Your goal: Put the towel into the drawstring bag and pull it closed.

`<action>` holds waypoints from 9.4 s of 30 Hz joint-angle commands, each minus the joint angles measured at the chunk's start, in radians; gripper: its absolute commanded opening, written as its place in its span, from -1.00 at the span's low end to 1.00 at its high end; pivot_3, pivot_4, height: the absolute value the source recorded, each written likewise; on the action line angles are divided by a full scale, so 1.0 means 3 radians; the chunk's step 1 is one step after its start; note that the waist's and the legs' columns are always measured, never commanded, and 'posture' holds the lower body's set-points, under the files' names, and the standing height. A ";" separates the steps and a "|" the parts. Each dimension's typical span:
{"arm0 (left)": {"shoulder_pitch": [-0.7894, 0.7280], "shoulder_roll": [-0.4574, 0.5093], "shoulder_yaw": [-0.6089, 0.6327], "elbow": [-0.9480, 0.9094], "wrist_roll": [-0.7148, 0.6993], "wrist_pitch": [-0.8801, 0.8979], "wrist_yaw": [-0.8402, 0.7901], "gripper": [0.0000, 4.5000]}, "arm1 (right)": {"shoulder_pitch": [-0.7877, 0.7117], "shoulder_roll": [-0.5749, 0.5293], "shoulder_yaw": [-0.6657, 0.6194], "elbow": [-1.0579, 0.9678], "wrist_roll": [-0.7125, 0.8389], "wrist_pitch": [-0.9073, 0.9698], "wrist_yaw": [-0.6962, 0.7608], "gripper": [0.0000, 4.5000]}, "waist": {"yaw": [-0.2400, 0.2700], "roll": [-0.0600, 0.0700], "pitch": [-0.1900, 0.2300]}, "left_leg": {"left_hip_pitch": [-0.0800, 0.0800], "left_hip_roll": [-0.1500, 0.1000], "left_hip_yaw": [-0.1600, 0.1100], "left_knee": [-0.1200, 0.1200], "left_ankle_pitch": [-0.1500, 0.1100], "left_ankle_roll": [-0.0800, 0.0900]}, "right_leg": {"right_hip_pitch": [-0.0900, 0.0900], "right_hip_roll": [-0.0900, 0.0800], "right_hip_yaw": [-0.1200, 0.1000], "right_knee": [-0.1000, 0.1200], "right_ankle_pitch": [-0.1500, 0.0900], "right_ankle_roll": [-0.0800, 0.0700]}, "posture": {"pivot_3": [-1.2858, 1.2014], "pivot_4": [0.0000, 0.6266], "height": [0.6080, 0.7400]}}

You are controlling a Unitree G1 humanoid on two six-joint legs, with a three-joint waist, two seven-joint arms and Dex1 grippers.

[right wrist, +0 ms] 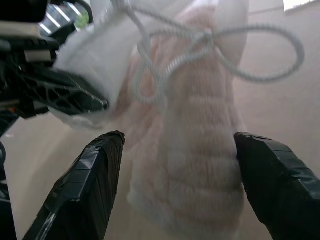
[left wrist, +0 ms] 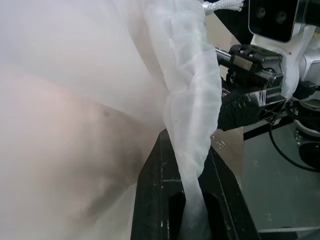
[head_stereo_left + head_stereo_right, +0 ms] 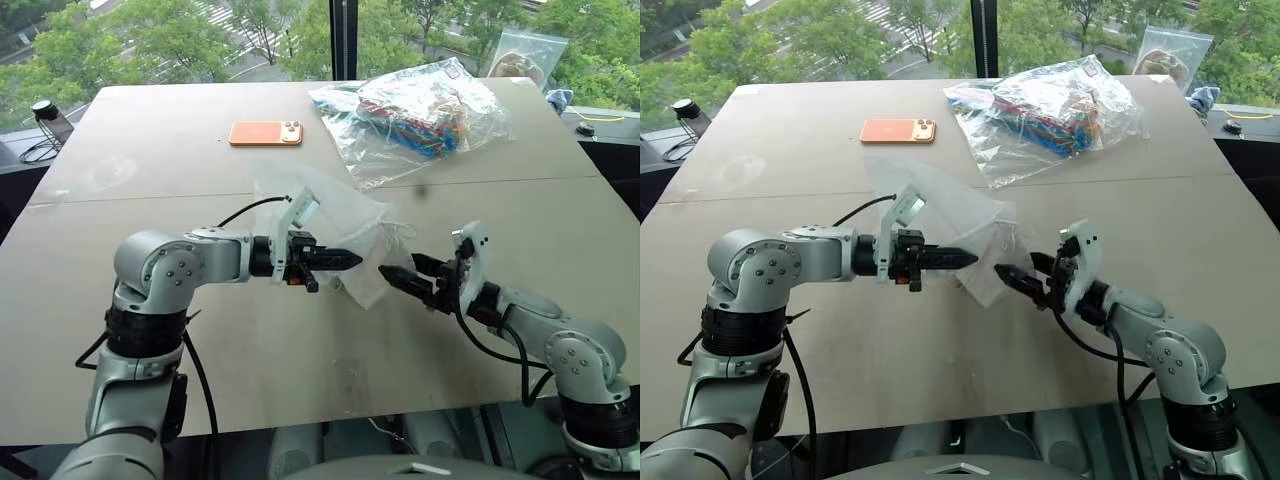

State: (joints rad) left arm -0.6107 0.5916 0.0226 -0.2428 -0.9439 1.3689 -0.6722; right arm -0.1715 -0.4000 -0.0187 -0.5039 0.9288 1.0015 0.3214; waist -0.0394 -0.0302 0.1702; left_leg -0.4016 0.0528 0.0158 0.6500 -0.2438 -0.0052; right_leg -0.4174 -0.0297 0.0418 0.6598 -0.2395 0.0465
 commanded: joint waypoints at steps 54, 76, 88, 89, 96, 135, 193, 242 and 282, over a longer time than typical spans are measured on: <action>-0.0159 -0.0155 0.0054 0.0404 -0.1312 -0.0256 0.1109 -1.00 | -0.1288 0.1409 -0.0080 0.1570 -0.0393 -0.0986 0.0396 -0.97 | 0.0025 0.0004 0.0003 | -0.0044 -0.0012 -0.0018 0.0010 0.0004 -0.0006 | -0.0034 -0.0012 -0.0017 0.0007 0.0003 0.0000 | 0.03 -0.52 1.00; -0.1378 -0.0159 -0.0514 0.1517 0.0039 -0.0301 -0.0160 -1.00 | -0.0840 0.0800 -0.0335 0.0069 0.0482 0.0048 -0.0757 -0.97 | 0.0002 0.0003 0.0003 | -0.0051 -0.0018 -0.0027 0.0009 0.0004 -0.0004 | -0.0037 -0.0015 -0.0025 0.0005 0.0001 0.0001 | 0.03 -0.52 1.00; -0.2674 0.0284 -0.1363 0.2202 0.0080 0.0812 -0.1414 -1.00 | -0.0473 -0.0010 -0.0813 -0.0485 0.3239 -0.0358 -0.1795 -0.97 | -0.0005 0.0006 0.0009 | -0.0061 -0.0019 -0.0032 0.0005 0.0003 -0.0003 | -0.0039 -0.0017 -0.0031 -0.0002 -0.0001 0.0003 | 0.03 -0.52 1.00; -0.2726 0.0360 -0.1532 0.2162 0.0140 0.0788 -0.1580 -1.00 | -0.0429 -0.0113 -0.0788 -0.0534 0.3386 -0.0446 -0.1864 -0.97 | -0.0011 0.0011 0.0012 | -0.0062 -0.0019 -0.0032 0.0003 0.0003 -0.0003 | -0.0043 -0.0017 -0.0031 -0.0001 -0.0002 0.0002 | 0.03 -0.52 1.00; -0.2651 0.0090 -0.2319 0.2666 0.0731 0.0330 -0.2161 -1.00 | -0.0043 -0.0262 -0.0458 -0.0449 0.3478 -0.0795 -0.1980 -0.97 | 0.0011 0.0012 0.0012 | -0.0050 -0.0019 -0.0033 0.0004 0.0003 -0.0002 | -0.0041 -0.0008 -0.0017 0.0010 -0.0005 0.0000 | 0.03 -0.52 1.00; -0.0557 -0.0865 -0.0712 0.0451 0.1625 -0.0664 -0.0444 -1.00 | -0.1201 0.1597 -0.0169 0.2716 -0.0621 -0.2052 -0.0180 -0.97 | -0.0060 0.0004 0.0002 | -0.0040 -0.0016 -0.0042 0.0062 0.0002 -0.0001 | -0.0034 0.0004 -0.0004 0.0062 0.0001 0.0001 | 0.03 -0.52 1.00; -0.0598 0.1290 -0.1214 0.1247 0.2611 -0.3229 -0.2177 -1.00 | 0.0084 -0.1130 -0.0518 -0.0578 0.0455 0.0046 0.0876 0.99 | 0.0076 0.0009 0.0010 | -0.0047 -0.0020 -0.0056 0.0056 0.0001 0.0000 | -0.0024 0.0001 -0.0023 0.0031 -0.0002 0.0001 | 0.03 -0.52 1.00; -0.0209 0.0627 -0.0774 0.1191 0.3091 -0.3625 -0.1430 -0.98 | -0.0631 -0.0146 0.0418 0.0595 -0.0185 0.0182 -0.0380 1.00 | 0.0082 0.0007 0.0011 | -0.0052 -0.0018 -0.0063 0.0061 0.0002 0.0000 | -0.0019 0.0002 -0.0029 0.0028 0.0000 0.0001 | 0.03 -0.52 1.00; -0.0594 0.0239 -0.0562 0.1024 0.2322 -0.2072 -0.1265 -1.00 | -0.0756 0.0122 0.1471 0.0811 -0.2353 -0.1125 0.0766 -0.92 | -0.0048 -0.0002 -0.0050 | 0.0000 -0.0020 -0.0079 0.0002 0.0001 -0.0002 | -0.0016 0.0044 0.0023 0.0031 -0.0010 -0.0025 | 0.03 -0.52 1.00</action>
State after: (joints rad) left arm -0.7550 0.6606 -0.1543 0.0896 -0.2391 0.7555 -1.0466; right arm -0.3860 -0.3790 0.4474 -0.2548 0.2262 0.6431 0.5611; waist -0.0536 -0.0309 0.1551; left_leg -0.4016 0.0468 -0.0081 0.6502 -0.2435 -0.0057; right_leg -0.4223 -0.0165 0.0484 0.6685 -0.2425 0.0390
